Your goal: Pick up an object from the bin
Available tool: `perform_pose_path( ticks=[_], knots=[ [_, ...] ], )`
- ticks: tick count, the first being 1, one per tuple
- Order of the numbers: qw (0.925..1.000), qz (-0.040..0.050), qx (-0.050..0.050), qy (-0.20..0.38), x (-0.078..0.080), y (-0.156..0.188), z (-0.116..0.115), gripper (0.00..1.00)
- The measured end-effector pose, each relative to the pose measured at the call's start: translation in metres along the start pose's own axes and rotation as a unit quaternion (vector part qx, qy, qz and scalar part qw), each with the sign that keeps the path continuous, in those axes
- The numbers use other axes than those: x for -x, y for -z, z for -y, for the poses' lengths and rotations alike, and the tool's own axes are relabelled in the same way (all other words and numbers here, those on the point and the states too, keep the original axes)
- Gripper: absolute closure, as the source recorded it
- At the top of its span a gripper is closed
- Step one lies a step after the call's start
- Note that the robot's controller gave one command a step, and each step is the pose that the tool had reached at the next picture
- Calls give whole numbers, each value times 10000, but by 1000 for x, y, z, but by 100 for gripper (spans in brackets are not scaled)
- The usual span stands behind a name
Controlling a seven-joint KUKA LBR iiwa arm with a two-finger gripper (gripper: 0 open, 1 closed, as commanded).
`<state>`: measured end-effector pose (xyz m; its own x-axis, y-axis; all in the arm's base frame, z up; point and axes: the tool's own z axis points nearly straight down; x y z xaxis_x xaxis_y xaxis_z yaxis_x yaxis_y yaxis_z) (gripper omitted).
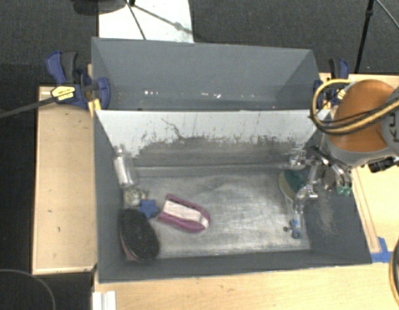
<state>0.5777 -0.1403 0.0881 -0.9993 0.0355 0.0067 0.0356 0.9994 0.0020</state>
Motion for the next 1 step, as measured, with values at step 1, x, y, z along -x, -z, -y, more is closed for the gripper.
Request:
perform_pose_path(
  ticks=[1],
  knots=[
    [9969,75,-26,783,-68,137,-5,100]
  ],
)
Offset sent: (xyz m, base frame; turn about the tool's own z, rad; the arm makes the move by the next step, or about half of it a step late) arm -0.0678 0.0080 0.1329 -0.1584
